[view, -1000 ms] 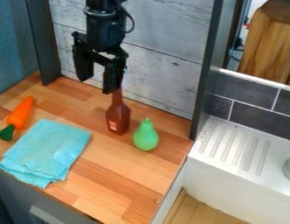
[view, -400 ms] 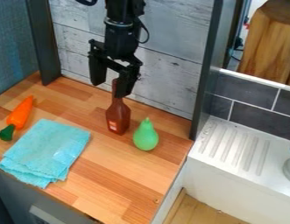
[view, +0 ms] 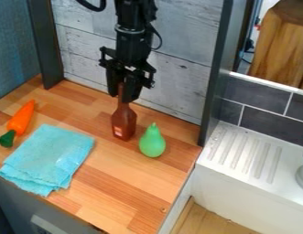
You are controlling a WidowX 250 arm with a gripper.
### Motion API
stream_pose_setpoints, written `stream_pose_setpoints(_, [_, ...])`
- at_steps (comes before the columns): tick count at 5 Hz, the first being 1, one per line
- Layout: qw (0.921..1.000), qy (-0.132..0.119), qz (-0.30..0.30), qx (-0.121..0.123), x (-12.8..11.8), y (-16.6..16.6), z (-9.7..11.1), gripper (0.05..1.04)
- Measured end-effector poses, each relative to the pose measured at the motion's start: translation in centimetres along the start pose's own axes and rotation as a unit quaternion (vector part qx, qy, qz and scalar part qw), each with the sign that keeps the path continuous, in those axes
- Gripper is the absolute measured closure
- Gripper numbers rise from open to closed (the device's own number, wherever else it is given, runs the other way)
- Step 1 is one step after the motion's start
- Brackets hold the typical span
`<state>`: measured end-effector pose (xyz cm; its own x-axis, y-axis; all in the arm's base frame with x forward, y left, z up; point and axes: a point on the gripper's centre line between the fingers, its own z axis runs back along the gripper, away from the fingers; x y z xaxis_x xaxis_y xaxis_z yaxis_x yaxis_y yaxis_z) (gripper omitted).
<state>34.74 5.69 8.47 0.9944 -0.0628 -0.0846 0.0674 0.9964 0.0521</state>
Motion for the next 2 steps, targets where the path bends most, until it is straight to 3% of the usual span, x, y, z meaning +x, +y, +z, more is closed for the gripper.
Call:
stream_pose_setpoints(1, [1.0, -0.004, 0.004, -0.008, 0.04, -0.29, -0.16, 0.745])
stream_pose_setpoints(2, [0.9999, 0.002, 0.005, -0.01, -0.56, -0.35, -0.14, 0.745])
